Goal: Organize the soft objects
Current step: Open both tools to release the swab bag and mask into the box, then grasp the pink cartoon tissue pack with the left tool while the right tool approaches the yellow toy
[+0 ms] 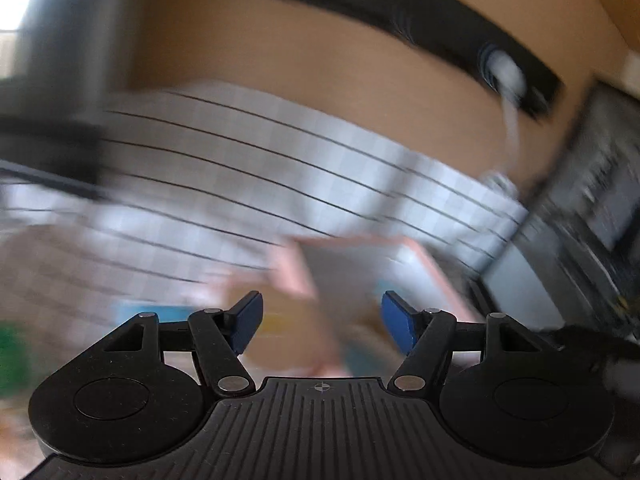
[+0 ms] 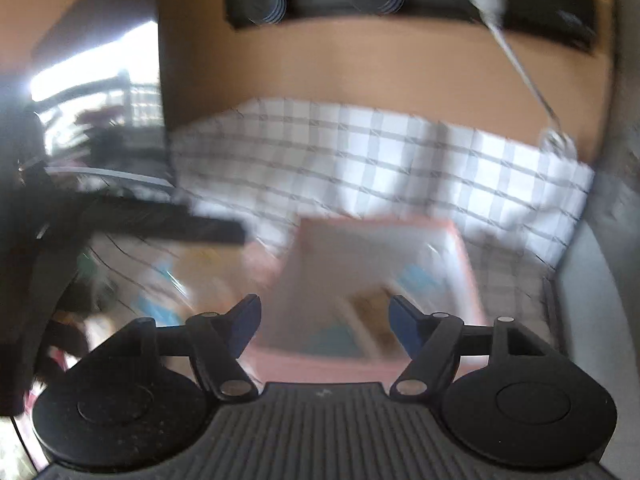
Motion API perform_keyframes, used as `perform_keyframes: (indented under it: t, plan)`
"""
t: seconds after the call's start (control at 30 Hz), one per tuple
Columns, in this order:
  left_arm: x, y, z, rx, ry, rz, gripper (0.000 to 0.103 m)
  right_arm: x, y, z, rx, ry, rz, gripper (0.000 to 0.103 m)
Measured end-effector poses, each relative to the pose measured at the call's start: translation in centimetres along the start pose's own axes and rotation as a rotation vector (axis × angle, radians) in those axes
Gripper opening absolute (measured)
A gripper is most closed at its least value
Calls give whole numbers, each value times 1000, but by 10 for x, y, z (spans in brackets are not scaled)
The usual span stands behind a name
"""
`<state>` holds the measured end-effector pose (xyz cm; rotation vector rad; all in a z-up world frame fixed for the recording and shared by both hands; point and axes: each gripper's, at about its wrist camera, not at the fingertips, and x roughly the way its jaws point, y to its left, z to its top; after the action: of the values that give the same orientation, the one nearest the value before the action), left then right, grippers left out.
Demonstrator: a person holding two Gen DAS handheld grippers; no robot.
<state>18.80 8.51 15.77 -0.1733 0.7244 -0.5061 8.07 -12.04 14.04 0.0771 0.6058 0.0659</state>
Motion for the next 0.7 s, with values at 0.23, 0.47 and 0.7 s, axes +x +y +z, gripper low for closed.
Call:
perform_keyframes:
  t: [0.23,0.47,0.7]
  plan:
    - [-104,131,-3,-169,-119,292,71,19,93,63,-43,2,160,76]
    - [-157,227,-5,-232,-114,373,70,36,199,134,-81,71,311,76]
    - [-102,265,9,-144,47,327,71,46,258,177,-203,62,278,77]
